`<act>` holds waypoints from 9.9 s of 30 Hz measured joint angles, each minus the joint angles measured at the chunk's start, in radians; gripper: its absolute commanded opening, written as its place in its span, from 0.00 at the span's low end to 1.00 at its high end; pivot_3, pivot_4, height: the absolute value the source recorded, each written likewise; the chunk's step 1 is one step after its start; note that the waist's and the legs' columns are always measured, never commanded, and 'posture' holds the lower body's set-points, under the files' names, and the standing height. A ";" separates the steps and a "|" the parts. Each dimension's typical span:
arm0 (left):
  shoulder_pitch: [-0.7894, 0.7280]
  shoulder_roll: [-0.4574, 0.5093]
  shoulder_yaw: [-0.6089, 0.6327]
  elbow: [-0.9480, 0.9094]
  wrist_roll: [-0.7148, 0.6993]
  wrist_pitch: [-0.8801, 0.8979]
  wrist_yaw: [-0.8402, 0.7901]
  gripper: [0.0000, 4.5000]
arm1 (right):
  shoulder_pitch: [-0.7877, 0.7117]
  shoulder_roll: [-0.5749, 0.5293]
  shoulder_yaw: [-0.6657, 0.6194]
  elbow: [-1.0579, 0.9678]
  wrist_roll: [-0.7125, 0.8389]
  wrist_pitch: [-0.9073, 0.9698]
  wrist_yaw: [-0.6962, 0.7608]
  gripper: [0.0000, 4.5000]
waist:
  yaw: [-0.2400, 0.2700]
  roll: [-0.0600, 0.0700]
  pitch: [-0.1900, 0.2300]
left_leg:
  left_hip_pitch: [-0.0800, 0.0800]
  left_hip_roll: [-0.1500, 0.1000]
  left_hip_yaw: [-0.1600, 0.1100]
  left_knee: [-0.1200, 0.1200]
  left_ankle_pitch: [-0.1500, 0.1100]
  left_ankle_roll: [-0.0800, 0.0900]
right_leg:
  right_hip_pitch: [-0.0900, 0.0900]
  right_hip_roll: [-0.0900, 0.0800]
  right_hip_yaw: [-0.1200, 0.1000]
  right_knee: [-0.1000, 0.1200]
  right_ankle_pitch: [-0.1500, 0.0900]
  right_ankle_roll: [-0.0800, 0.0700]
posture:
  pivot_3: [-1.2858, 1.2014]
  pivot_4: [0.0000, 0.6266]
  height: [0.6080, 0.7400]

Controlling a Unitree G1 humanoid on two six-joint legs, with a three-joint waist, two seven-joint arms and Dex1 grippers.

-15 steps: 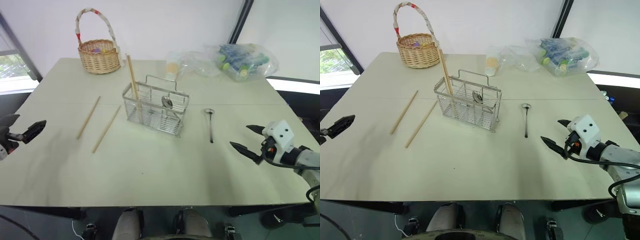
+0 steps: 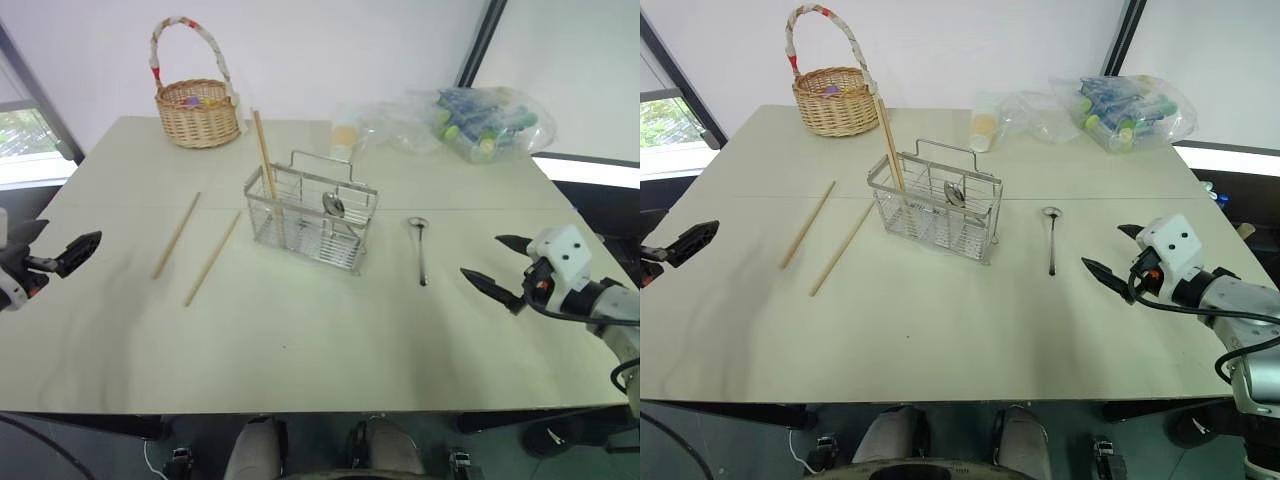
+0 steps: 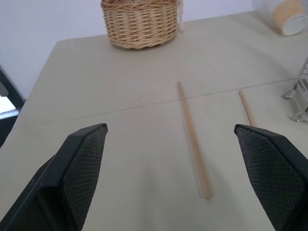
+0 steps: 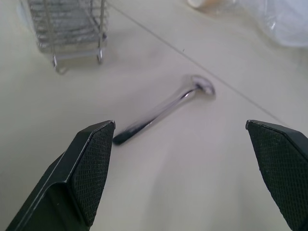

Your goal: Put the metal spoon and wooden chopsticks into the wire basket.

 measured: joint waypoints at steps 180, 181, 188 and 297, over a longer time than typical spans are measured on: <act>-1.106 -0.237 -0.640 1.432 0.475 -0.175 0.174 0.01 | -0.233 0.001 0.028 -0.396 0.637 0.378 -0.087 1.00 | -0.001 -0.013 0.003 | -0.003 -0.002 0.004 -0.006 0.007 -0.009 | 0.011 0.005 -0.001 0.001 -0.001 0.007 | 0.52 0.24 0.11; -1.106 -0.237 -0.610 1.428 0.462 -0.219 0.201 0.01 | -0.233 0.001 0.028 -0.393 0.637 0.376 -0.087 1.00 | -0.001 -0.013 0.003 | -0.003 -0.002 0.003 -0.006 0.007 -0.009 | 0.011 0.005 -0.001 0.001 -0.001 0.007 | 0.52 0.24 0.11; -1.144 -0.262 -0.367 1.170 0.298 -0.414 0.331 0.01 | -0.233 0.001 0.031 -0.390 0.646 0.380 -0.098 1.00 | -0.001 -0.013 0.003 | -0.003 -0.002 0.004 -0.005 0.010 -0.014 | 0.013 0.005 -0.001 0.001 -0.001 0.007 | 0.52 0.24 0.11; -1.295 -0.430 -0.213 0.914 0.080 -0.206 0.338 0.00 | -0.123 -0.058 -0.010 -0.415 0.725 0.383 -0.199 1.00 | 0.000 -0.012 0.012 | 0.002 -0.003 0.002 -0.007 0.009 -0.014 | 0.020 0.005 -0.002 -0.002 -0.001 0.008 | 0.52 0.24 0.11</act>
